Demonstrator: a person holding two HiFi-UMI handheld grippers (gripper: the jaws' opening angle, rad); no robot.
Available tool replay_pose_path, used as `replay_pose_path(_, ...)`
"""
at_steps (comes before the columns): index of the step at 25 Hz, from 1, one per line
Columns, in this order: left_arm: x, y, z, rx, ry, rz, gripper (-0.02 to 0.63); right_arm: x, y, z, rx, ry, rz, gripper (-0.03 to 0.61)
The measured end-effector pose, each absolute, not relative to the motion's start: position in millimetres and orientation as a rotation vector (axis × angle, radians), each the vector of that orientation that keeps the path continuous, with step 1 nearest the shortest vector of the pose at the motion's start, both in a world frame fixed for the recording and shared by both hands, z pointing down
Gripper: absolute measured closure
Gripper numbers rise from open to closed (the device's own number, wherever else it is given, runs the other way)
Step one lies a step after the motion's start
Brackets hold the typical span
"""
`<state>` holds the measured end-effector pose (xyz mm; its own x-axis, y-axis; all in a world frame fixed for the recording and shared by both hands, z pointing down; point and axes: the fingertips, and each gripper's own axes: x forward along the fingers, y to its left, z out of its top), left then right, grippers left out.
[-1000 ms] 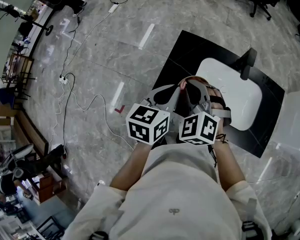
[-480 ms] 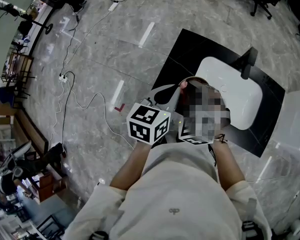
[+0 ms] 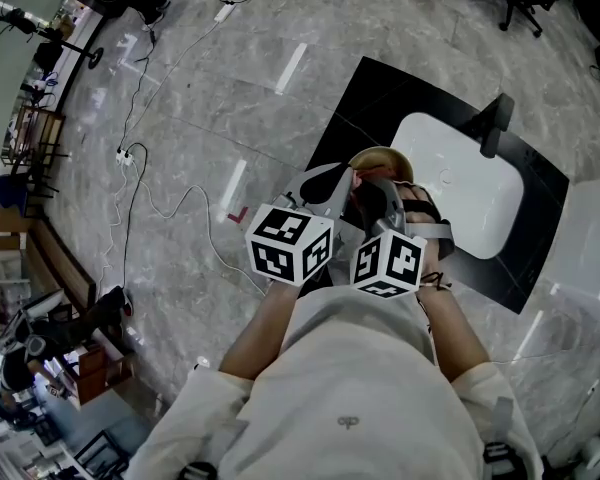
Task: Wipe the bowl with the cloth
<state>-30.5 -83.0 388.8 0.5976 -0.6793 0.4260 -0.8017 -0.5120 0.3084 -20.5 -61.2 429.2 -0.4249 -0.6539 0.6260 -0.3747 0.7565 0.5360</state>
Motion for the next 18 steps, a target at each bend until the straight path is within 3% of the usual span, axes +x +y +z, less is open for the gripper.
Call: replay_pose_path(18,-37.3,-82.5,387.5,2.343,-1.188,0.338,0.597,15.4,-83.2,409.8,0.89,-1.87,-0.649,0.563)
